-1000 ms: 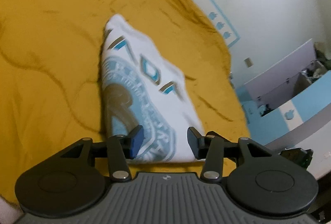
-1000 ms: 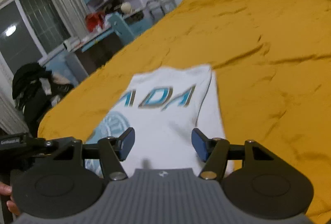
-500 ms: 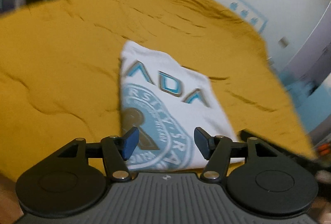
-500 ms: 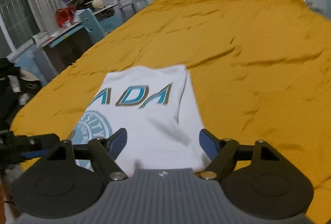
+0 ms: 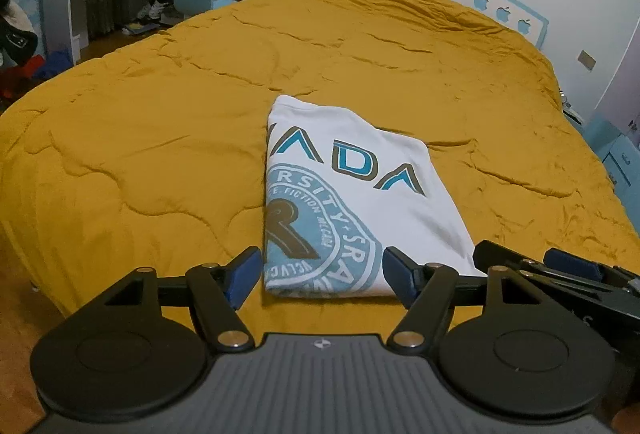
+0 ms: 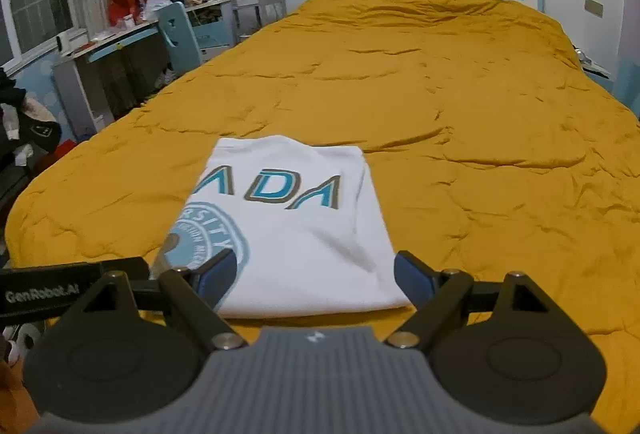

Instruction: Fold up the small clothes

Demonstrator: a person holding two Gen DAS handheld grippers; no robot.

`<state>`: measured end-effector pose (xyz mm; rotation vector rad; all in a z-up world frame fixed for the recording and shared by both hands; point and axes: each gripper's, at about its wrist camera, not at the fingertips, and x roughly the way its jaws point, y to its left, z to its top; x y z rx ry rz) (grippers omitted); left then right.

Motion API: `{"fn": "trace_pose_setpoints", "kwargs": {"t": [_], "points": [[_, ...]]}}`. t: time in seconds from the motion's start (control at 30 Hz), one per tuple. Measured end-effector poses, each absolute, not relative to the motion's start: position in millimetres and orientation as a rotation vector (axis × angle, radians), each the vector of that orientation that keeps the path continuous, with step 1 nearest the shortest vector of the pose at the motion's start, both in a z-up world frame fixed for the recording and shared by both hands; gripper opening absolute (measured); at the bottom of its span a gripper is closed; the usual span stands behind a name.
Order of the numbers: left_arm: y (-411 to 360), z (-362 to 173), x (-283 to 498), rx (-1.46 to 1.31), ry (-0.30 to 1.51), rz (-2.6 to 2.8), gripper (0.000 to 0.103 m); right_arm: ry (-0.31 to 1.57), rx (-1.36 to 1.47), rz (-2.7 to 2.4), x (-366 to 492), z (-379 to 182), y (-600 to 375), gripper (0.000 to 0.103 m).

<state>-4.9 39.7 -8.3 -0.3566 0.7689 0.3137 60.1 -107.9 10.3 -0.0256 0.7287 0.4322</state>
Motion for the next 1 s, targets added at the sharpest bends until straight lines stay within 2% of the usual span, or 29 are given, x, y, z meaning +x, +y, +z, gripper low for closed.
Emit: {"fn": "trace_pose_setpoints", "kwargs": {"t": [1.0], "points": [[26,-10,-10,-0.333,0.792,0.325,0.081,0.753,-0.067,0.370,49,6,-108,0.082]]}}
